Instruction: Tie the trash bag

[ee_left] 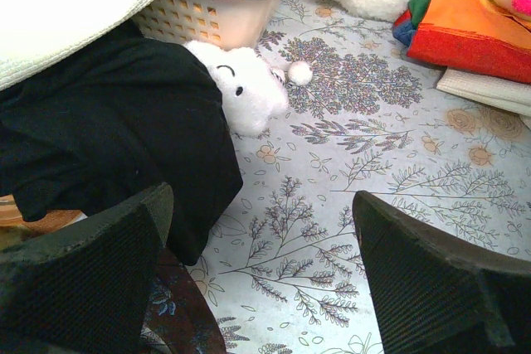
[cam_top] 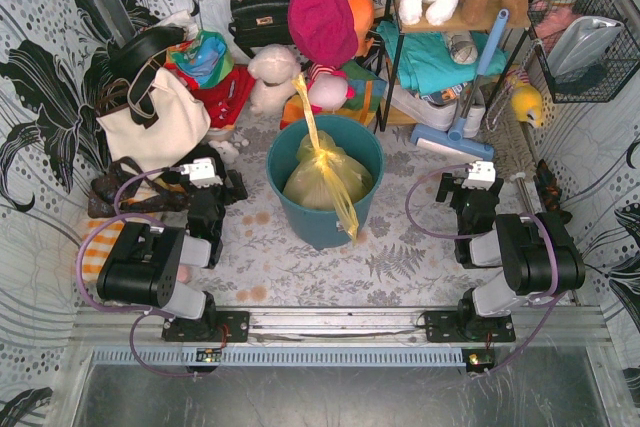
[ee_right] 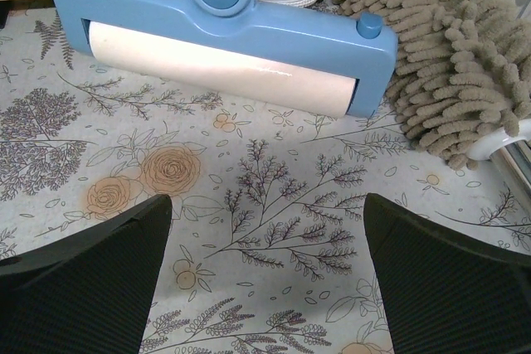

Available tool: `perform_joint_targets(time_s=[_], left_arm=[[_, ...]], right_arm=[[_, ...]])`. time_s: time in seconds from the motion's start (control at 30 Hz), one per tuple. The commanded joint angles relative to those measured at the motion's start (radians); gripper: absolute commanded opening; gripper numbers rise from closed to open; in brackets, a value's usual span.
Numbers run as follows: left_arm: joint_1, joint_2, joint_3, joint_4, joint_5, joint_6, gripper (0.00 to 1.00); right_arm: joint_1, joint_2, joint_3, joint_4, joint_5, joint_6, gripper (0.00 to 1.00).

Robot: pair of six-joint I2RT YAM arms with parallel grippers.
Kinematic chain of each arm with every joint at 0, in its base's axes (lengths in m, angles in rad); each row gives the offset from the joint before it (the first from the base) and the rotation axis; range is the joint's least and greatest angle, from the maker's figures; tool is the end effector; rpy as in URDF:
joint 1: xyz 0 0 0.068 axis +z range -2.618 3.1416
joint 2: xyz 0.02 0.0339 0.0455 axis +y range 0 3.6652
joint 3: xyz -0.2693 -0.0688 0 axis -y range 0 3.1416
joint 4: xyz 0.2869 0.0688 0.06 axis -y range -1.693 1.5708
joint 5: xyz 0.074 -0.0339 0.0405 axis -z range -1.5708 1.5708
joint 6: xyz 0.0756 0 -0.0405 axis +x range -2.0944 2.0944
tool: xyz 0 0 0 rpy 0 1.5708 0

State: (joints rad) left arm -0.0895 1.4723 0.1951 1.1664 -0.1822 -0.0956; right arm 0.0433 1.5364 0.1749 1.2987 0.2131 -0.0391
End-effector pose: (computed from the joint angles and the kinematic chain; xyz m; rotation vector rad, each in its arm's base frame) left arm 0.2815 -0.0115 0.1078 -0.1420 1.6738 0.0138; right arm 0.2771 -0.0040 0.1052 0.0962 1.6321 -0.1708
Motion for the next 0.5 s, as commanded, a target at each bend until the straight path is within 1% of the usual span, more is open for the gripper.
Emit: perform_joint_targets(time_s=[0.0,0.47], left_arm=[[0.006,-0.003,0.012,0.055,0.003,0.014,0.98],[0.007,-0.002,0.012,0.056,0.002,0.015,0.98]], right_arm=[[-0.006,0.005,0.011,0.026,0.006,0.002,0.97],[-0.006,0.005,0.013,0.023,0.005,0.003,0.97]])
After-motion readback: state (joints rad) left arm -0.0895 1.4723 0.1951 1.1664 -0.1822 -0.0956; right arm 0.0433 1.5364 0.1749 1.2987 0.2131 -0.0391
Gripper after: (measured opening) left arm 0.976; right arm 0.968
